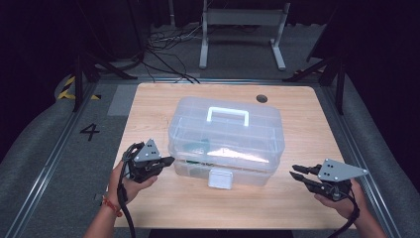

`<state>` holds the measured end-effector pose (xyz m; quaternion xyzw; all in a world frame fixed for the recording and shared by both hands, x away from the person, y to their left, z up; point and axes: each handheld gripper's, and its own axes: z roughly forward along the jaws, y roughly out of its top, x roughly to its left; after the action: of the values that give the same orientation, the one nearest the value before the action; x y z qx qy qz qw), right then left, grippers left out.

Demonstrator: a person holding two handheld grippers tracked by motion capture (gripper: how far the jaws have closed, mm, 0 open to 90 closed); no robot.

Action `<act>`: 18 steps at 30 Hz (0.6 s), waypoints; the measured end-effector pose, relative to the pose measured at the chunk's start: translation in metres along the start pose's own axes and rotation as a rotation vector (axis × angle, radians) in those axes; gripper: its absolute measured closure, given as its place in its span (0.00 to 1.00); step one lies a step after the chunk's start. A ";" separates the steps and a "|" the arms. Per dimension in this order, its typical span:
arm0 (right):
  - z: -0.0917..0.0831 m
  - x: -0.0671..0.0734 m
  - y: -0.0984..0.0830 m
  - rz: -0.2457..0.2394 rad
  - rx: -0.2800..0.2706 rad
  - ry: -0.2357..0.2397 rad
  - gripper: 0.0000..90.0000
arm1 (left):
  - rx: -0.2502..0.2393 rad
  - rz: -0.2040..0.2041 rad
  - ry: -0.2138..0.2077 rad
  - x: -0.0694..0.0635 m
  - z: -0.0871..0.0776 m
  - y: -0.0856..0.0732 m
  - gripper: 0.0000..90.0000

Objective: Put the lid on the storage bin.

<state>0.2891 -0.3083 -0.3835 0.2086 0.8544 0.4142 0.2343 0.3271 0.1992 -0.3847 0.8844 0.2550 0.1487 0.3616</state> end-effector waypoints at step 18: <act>-0.004 -0.007 -0.033 -0.021 0.106 -0.081 0.68 | 0.114 -0.013 0.046 -0.023 0.014 -0.059 0.72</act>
<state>0.2871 -0.3336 -0.4067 0.2282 0.8672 0.3571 0.2615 0.2938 0.2146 -0.4382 0.8982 0.2771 0.1520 0.3055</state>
